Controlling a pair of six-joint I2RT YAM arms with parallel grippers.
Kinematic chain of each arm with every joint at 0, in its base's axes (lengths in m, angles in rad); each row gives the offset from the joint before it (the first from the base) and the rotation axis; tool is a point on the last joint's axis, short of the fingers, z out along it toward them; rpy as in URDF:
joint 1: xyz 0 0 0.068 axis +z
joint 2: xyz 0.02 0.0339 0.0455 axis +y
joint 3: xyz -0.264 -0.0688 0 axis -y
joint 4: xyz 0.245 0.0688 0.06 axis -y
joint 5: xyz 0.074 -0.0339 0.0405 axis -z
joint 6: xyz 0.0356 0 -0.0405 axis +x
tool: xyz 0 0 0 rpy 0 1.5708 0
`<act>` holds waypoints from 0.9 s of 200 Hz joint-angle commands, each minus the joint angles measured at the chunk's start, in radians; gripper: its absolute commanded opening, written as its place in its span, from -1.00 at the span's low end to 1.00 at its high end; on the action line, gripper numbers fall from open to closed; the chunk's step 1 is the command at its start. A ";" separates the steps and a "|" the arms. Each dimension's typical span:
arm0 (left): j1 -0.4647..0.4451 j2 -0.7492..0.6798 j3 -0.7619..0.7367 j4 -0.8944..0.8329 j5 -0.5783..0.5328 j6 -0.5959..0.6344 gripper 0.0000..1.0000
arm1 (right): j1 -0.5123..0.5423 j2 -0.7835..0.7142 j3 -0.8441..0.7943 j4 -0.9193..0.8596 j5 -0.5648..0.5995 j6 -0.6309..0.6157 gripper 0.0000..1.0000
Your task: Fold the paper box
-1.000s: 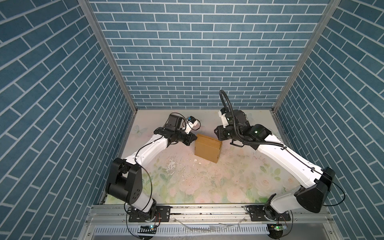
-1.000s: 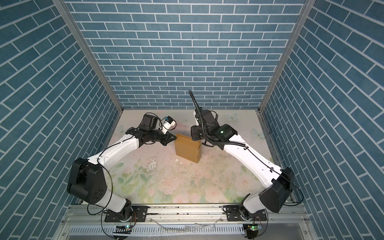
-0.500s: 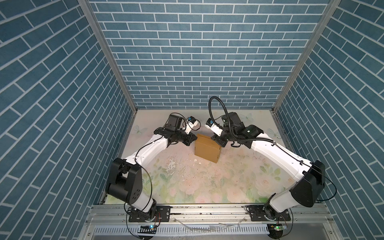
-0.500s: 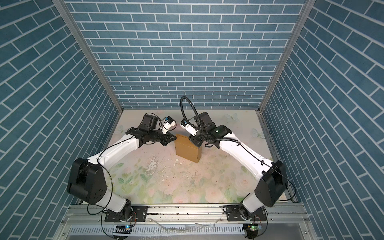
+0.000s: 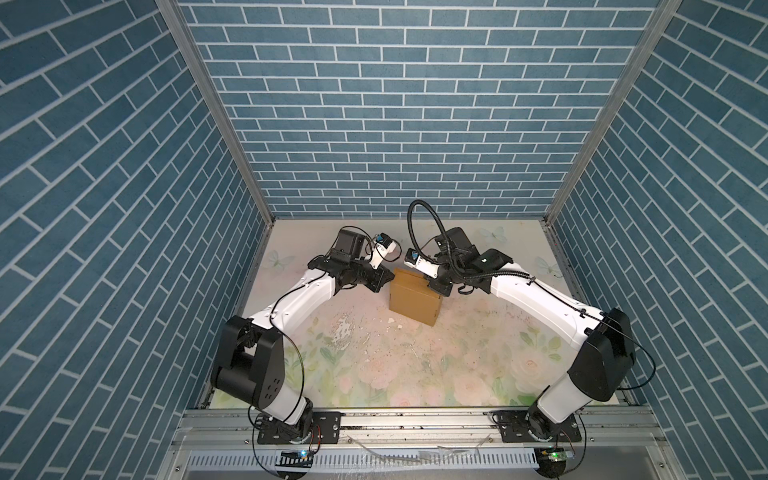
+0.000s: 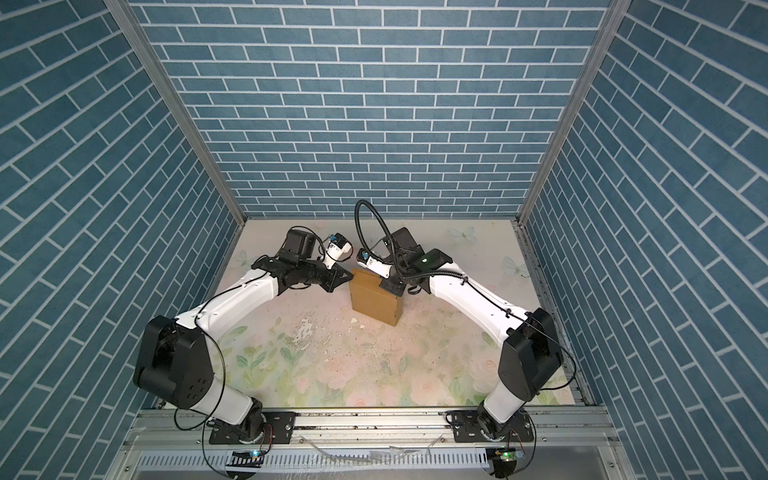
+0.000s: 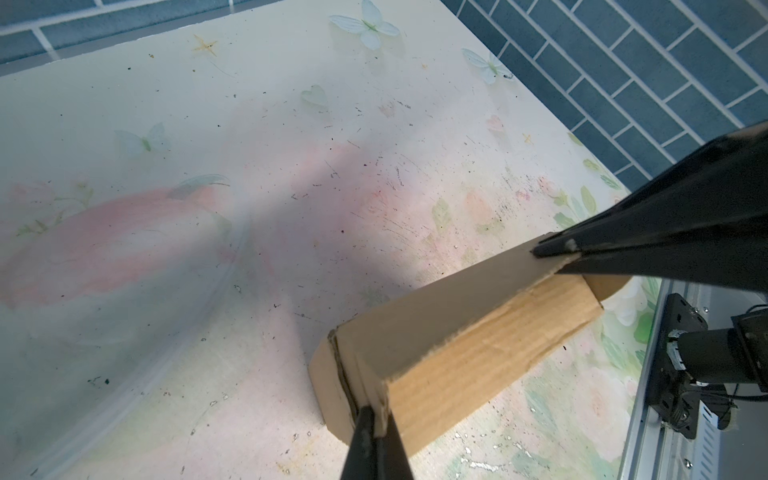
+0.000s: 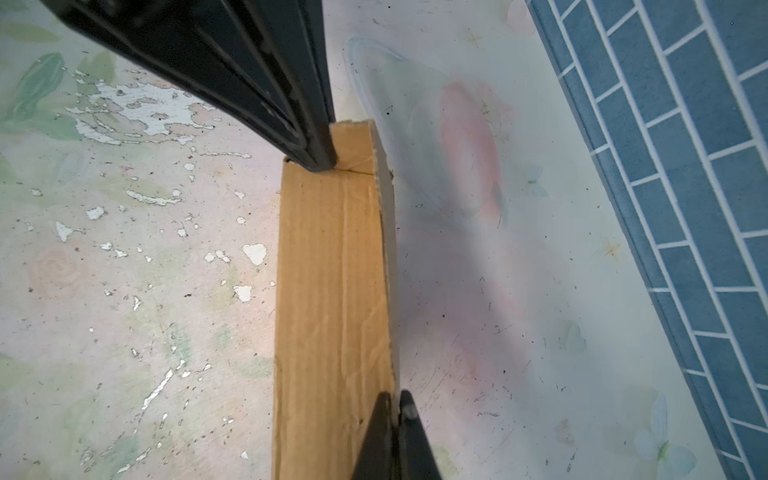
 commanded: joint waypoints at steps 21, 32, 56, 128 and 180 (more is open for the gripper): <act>-0.020 0.007 -0.025 -0.114 0.005 0.003 -0.72 | 0.023 0.009 -0.017 0.013 0.094 -0.046 -0.97; -0.019 0.000 -0.027 -0.112 0.010 0.004 -0.64 | 0.031 0.009 -0.022 0.021 0.110 -0.054 -0.99; -0.019 -0.021 -0.029 -0.123 0.016 0.012 -0.46 | 0.047 0.015 -0.030 0.045 0.147 -0.060 -1.00; 0.024 -0.081 -0.019 -0.147 0.091 -0.024 -0.31 | 0.110 0.034 -0.075 0.096 0.267 -0.073 -1.00; 0.093 -0.082 -0.032 -0.089 0.146 -0.129 -0.30 | 0.148 0.008 -0.129 0.158 0.342 -0.096 -1.00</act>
